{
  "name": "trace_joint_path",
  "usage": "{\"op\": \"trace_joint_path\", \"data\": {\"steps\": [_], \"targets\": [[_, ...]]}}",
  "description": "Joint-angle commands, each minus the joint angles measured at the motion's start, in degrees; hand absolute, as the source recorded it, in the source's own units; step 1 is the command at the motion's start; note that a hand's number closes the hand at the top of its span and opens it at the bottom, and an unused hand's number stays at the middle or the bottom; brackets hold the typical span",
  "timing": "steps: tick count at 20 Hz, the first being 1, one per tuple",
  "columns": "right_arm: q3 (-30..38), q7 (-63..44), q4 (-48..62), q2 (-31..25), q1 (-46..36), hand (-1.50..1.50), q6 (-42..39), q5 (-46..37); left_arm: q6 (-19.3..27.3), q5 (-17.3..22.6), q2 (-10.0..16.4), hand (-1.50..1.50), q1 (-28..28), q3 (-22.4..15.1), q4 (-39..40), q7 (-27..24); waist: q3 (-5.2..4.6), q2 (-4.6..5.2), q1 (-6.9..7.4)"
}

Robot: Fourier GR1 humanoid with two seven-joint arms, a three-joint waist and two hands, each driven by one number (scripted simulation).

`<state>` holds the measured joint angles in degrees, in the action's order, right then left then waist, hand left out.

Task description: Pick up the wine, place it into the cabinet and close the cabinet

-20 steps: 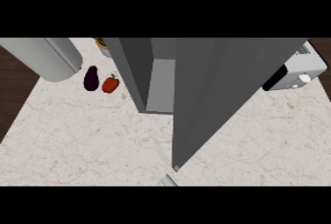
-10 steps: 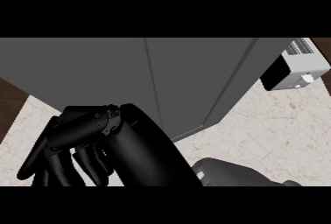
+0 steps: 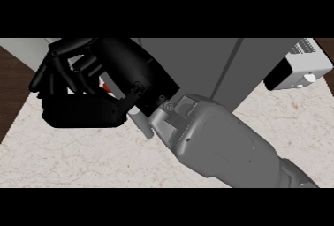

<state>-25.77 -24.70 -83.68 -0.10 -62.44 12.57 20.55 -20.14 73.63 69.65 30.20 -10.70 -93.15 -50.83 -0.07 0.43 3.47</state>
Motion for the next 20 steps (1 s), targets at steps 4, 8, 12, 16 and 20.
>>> {"op": "trace_joint_path", "data": {"steps": [4, 8, 12, 16, 20], "targets": [[-2.24, -6.55, 9.06, 0.07, -2.13, 1.5, -22.01, 14.47, -4.02, 0.45, 0.11, -1.5, 0.07, 2.67, -0.63, 0.0, 0.02, 0.24, 1.14], [-1.29, -8.08, 16.46, -0.5, -4.01, 1.5, -32.32, 18.95, -6.68, -0.12, -1.49, -1.5, 1.06, 4.48, 1.42, -0.28, -0.02, 0.12, 0.77], [-1.31, -6.44, 22.98, 0.08, -5.22, 1.5, -35.55, 21.57, -7.89, -1.82, -4.28, -1.5, 0.74, 5.3, 3.94, 1.12, -0.01, -0.13, -0.96], [2.42, -7.05, 27.37, 0.09, -7.7, 1.5, -38.1, 26.69, -6.38, -1.67, -4.31, -1.5, 2.35, 7.92, 1.08, 3.14, 0.08, -0.35, -1.14], [0.12, 1.59, 35.01, 0.1, -8.41, 1.5, -40.18, 27.78, -9.18, -2.24, -4.97, -1.5, 1.15, 9.04, 2.29, 5.38, 0.02, -0.04, -0.11]]}}
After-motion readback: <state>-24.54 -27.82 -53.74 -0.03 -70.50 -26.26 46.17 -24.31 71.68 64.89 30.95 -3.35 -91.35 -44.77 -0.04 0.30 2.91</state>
